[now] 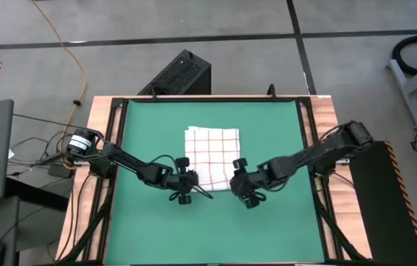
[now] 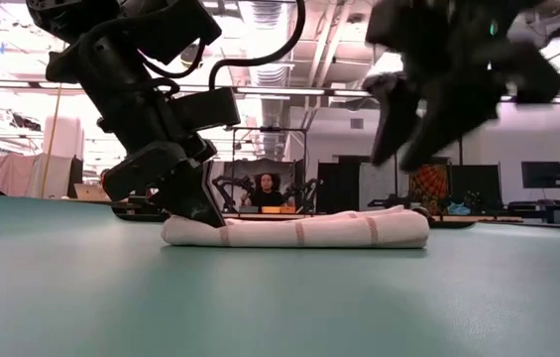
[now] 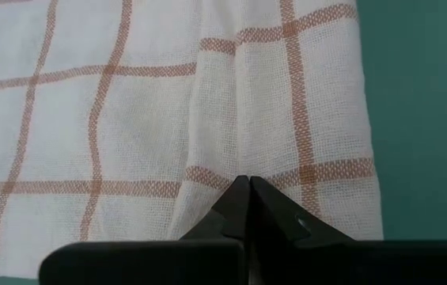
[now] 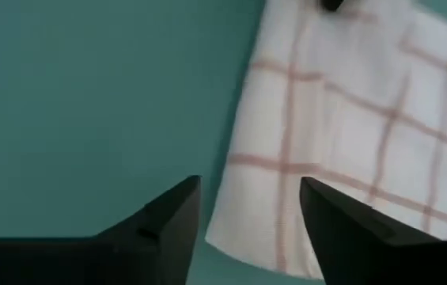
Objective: Roll towel into tight, uniform cylinder
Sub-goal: Roll the white towel
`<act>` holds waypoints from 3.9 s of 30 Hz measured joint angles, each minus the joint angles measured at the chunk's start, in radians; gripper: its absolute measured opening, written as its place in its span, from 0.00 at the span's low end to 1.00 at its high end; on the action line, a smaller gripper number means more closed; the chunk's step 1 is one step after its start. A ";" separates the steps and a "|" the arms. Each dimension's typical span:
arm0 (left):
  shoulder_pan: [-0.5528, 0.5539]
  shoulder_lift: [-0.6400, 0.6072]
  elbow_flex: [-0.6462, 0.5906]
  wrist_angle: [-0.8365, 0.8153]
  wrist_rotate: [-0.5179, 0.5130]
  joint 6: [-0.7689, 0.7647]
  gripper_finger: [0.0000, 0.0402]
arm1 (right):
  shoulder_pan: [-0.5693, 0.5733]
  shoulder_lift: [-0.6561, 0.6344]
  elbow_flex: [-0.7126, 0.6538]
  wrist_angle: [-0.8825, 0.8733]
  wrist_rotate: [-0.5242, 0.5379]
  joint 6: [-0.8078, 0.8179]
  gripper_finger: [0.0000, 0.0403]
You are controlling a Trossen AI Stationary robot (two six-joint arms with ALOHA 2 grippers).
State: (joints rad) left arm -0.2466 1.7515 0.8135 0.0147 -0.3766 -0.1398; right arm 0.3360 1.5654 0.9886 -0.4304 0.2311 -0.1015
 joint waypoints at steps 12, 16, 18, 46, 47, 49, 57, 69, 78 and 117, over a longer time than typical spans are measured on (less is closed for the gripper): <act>0.000 0.000 0.000 -0.001 0.006 0.004 0.00 | -0.004 0.218 0.007 -0.006 0.127 -0.024 0.59; 0.000 0.000 0.000 -0.001 0.032 0.031 0.00 | -0.013 0.216 0.004 -0.019 0.151 0.078 0.56; 0.000 0.000 0.000 -0.001 0.044 0.046 0.00 | -0.019 0.217 0.004 -0.044 0.158 0.137 0.51; 0.000 0.000 0.000 0.004 0.373 -0.004 0.00 | -0.187 0.111 0.179 -0.339 -0.241 0.258 0.05; 0.000 0.000 0.000 0.004 0.373 -0.002 0.00 | -0.207 0.108 0.179 -0.345 -0.266 0.258 0.05; 0.000 0.000 0.000 0.005 0.372 -0.001 0.00 | -0.242 0.109 0.180 -0.350 -0.308 0.258 0.05; 0.000 0.000 0.000 0.004 0.375 0.000 0.00 | -0.332 0.189 0.179 -0.317 -0.351 0.203 0.05; 0.001 0.001 0.000 0.004 0.456 -0.035 0.00 | -0.412 0.296 0.185 -0.268 -0.377 0.204 0.05; -0.003 -0.158 -0.001 -0.059 0.467 -0.162 0.00 | -0.419 0.317 0.183 -0.246 -0.392 0.206 0.05; -0.236 0.111 0.312 -0.475 -0.044 -0.075 0.00 | -0.424 0.321 0.180 -0.113 -0.399 0.224 0.05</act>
State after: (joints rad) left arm -0.4824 1.8622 1.1259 -0.4605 -0.4205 -0.2146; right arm -0.0883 1.8866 1.1687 -0.5435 -0.1680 0.1226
